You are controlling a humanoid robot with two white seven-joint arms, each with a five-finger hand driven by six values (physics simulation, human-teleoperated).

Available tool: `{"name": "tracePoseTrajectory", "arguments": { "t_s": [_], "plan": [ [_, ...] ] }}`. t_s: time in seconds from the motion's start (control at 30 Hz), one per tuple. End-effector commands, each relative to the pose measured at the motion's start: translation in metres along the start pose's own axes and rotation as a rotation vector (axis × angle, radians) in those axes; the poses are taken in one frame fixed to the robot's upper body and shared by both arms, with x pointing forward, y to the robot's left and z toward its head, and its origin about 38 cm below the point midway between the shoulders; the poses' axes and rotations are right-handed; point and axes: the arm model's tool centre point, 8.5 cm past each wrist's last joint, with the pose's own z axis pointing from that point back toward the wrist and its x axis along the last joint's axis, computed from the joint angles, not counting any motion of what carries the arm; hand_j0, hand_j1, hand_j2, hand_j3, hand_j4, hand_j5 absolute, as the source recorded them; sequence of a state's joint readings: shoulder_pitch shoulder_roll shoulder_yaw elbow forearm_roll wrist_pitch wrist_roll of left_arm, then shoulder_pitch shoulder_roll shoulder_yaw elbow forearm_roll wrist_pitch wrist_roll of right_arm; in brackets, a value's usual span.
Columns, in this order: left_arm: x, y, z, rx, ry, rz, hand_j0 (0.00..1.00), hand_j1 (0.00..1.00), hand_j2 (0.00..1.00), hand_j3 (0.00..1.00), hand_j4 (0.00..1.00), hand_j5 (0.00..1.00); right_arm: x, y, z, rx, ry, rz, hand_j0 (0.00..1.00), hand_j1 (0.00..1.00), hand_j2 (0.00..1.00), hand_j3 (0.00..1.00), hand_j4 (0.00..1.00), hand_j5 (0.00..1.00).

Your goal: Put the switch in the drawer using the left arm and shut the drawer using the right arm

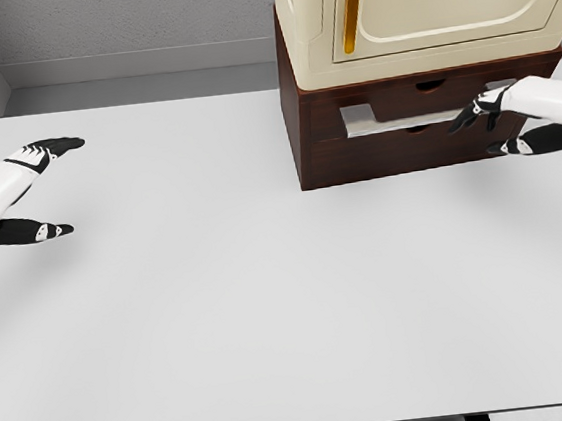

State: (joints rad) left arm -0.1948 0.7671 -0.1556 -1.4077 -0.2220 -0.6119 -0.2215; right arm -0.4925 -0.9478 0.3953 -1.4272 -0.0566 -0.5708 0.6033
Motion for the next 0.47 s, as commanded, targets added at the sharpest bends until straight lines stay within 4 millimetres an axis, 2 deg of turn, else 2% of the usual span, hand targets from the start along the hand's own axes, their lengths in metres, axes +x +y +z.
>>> {"name": "tracePoseTrajectory", "arguments": {
  "t_s": [0.0, 0.13, 0.17, 0.2, 0.27, 0.43],
  "plan": [
    [0.0, 0.0, 0.0, 0.004, -0.001, 0.006, 1.0, 1.0, 1.0, 1.0, 1.0, 1.0, 0.001, 0.019, -0.007, 0.099, 0.0, 0.078, 0.68, 0.68, 0.68, 0.68, 0.68, 0.68],
    [0.0, 0.001, 0.0, 0.003, 0.0, 0.005, 1.0, 1.0, 1.0, 1.0, 1.0, 1.0, 0.022, 0.024, -0.016, 0.124, -0.062, 0.108, 0.71, 0.71, 0.71, 0.71, 0.71, 0.71],
    [0.0, 0.0, 0.0, 0.004, -0.001, 0.006, 1.0, 1.0, 1.0, 1.0, 1.0, 1.0, 0.028, 0.027, -0.018, 0.131, -0.079, 0.114, 0.74, 0.74, 0.74, 0.74, 0.74, 0.74],
    [0.0, 0.0, 0.0, 0.004, -0.001, 0.006, 1.0, 1.0, 1.0, 1.0, 1.0, 1.0, 0.038, 0.032, -0.021, 0.147, -0.105, 0.134, 0.85, 0.85, 0.85, 0.85, 0.85, 0.85],
    [0.0, 0.0, 0.0, 0.004, -0.001, 0.006, 1.0, 1.0, 1.0, 1.0, 1.0, 1.0, 0.056, 0.045, -0.024, 0.187, -0.144, 0.173, 0.98, 0.98, 0.98, 0.98, 0.98, 0.98],
    [0.001, 0.0, 0.0, 0.003, -0.002, 0.007, 1.0, 1.0, 1.0, 1.0, 1.0, 1.0, 0.058, 0.047, -0.023, 0.199, -0.144, 0.182, 1.0, 1.0, 1.0, 1.0, 1.0, 1.0]
  ]
}}
